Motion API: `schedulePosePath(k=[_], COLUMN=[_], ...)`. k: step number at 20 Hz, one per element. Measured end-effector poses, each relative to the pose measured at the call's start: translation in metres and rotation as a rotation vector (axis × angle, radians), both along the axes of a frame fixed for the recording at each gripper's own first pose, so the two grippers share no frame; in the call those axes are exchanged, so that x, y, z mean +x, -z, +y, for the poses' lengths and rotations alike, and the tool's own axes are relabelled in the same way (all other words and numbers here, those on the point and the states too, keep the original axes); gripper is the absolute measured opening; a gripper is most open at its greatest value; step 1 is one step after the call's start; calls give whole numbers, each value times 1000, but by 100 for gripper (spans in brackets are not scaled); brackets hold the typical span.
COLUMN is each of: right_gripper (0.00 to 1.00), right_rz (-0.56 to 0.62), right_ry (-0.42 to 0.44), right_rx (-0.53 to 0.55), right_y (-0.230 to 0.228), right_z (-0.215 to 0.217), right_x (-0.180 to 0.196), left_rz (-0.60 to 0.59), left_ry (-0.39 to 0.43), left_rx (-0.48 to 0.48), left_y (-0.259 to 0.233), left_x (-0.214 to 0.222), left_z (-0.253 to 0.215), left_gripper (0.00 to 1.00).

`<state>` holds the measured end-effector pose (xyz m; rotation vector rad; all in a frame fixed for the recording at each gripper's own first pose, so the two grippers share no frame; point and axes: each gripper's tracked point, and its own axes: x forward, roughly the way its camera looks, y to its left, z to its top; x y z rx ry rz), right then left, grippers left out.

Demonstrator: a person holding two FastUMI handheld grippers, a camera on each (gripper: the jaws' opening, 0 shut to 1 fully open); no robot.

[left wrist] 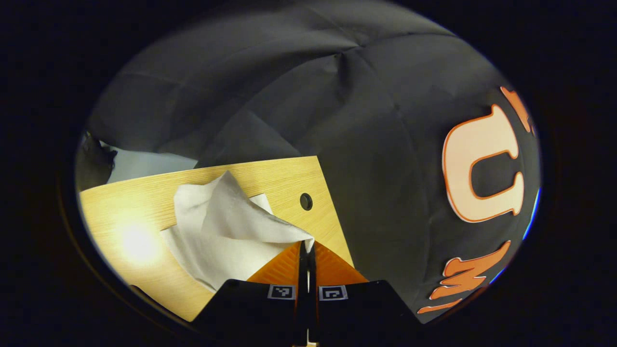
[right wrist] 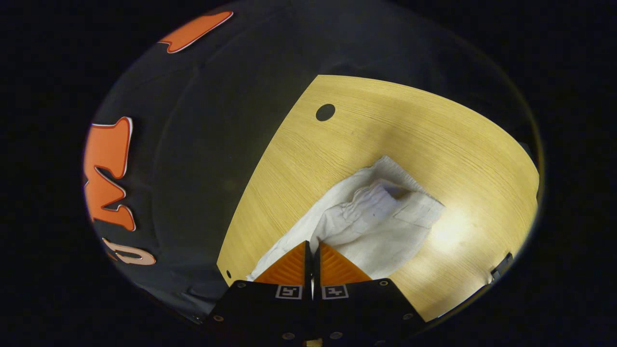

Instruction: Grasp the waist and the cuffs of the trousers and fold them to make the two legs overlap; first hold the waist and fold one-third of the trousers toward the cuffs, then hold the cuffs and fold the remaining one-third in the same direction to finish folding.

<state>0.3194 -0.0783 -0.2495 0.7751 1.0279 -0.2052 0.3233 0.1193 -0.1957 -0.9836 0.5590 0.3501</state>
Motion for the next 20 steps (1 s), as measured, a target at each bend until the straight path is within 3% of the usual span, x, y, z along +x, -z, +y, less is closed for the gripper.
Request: schedulePosePath(k=[6, 10, 11, 12, 14, 15, 16, 18, 19, 20], right_gripper=[1, 2, 6, 27, 48, 64, 82, 99, 98, 99], right_rz=[36, 76, 62, 56, 48, 35, 20, -7, -22, -34], right_ry=[22, -8, -19, -21, -24, -30, -38, -62, -79, -93], right_rx=[-19, -80, -89, -93, -100, -103, -115, -153, -158, -159], right_y=[46, 75, 70, 71, 66, 63, 56, 48, 44, 39], right_z=[6, 8, 9, 9, 7, 5, 2, -5, -7, -8], right_x=[51, 64, 66, 67, 62, 61, 61, 55, 54, 50], left_rz=[111, 207, 217, 219, 233, 242, 245, 240, 250, 254], left_ry=[42, 98, 109, 118, 151, 161, 165, 169, 170, 170], left_rx=[38, 93, 98, 100, 102, 112, 124, 131, 140, 158], left_y=[61, 88, 90, 85, 92, 90, 88, 79, 72, 70], left_x=[61, 74, 76, 75, 77, 74, 76, 75, 69, 65], left_z=[7, 11, 10, 9, 5, 3, 3, 0, -3, -5], left_gripper=[4, 4, 4, 5, 16, 27, 26, 74, 98, 97])
